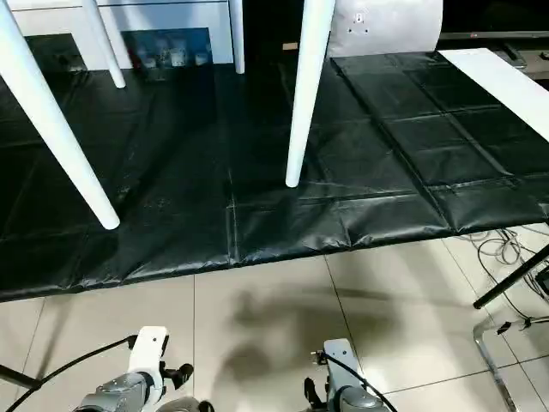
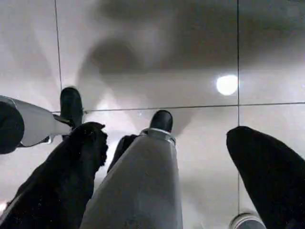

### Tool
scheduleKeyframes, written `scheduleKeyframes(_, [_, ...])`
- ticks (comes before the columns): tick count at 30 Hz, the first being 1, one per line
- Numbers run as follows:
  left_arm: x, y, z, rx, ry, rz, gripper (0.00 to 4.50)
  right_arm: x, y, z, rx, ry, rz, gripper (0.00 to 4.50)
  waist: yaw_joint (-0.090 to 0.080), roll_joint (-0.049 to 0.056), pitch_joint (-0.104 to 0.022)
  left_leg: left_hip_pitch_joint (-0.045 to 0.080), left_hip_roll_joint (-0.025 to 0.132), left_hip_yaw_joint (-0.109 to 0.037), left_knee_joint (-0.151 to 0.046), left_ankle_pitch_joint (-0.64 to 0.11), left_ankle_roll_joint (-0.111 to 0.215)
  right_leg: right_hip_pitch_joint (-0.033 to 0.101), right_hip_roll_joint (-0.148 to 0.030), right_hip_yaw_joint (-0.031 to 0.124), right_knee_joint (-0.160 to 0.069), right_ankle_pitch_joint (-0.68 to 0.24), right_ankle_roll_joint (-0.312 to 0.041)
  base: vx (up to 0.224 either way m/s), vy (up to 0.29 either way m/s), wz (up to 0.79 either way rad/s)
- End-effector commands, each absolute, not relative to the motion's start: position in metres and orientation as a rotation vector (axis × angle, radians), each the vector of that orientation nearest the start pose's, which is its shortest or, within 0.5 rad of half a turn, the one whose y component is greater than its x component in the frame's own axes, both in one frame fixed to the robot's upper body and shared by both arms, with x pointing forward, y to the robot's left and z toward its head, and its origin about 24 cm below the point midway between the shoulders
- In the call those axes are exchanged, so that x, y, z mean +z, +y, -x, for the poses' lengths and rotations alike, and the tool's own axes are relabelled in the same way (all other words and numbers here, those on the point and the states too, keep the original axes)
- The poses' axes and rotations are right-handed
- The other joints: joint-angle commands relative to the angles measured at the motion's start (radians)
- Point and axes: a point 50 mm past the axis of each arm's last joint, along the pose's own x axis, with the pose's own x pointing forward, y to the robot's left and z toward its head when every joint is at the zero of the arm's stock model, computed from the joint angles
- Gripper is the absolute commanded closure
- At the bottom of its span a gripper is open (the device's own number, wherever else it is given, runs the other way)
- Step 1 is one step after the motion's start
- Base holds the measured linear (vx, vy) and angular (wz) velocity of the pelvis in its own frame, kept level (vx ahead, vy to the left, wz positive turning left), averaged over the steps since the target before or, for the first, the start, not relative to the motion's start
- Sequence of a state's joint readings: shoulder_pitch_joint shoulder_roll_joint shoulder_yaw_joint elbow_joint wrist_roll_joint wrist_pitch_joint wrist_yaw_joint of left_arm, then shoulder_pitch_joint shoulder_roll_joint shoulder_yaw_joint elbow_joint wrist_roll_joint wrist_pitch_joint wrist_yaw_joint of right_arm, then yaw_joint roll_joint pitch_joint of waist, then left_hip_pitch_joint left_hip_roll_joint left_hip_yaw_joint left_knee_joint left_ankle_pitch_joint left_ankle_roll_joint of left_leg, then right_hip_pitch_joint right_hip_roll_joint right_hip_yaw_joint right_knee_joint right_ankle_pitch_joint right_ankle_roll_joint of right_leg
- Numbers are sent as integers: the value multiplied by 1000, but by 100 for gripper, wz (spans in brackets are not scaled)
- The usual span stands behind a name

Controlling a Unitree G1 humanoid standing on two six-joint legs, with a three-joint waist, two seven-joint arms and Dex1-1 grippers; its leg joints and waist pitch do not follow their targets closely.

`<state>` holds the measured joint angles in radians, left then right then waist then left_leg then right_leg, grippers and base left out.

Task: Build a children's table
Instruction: Flip table

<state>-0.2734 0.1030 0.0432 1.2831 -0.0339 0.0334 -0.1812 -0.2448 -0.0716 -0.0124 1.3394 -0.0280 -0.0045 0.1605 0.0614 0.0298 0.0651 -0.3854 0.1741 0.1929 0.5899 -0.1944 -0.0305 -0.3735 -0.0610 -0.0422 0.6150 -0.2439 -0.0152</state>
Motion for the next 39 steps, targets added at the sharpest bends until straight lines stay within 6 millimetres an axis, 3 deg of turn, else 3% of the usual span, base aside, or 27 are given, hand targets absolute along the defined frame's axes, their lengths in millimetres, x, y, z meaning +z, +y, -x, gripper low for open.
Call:
scheduleKeyframes(1, [-142, 176, -181, -90, 1060, 33, 7, -152, -165, -162, 137, 1111, 10, 0, 3, -3, -50, 20, 82, -36, -78, -187, 72, 28, -113, 52, -76, -9, -264, 0, 0, 0])
scheduleKeyframes(39, [-142, 176, -181, -90, 1060, 33, 7, -152, -165, -162, 137, 1111, 10, 0, 4, -3, -52, 20, 81, -35, -74, -167, 87, 30, -113, 51, -72, 24, -272, 0, 0, 0])
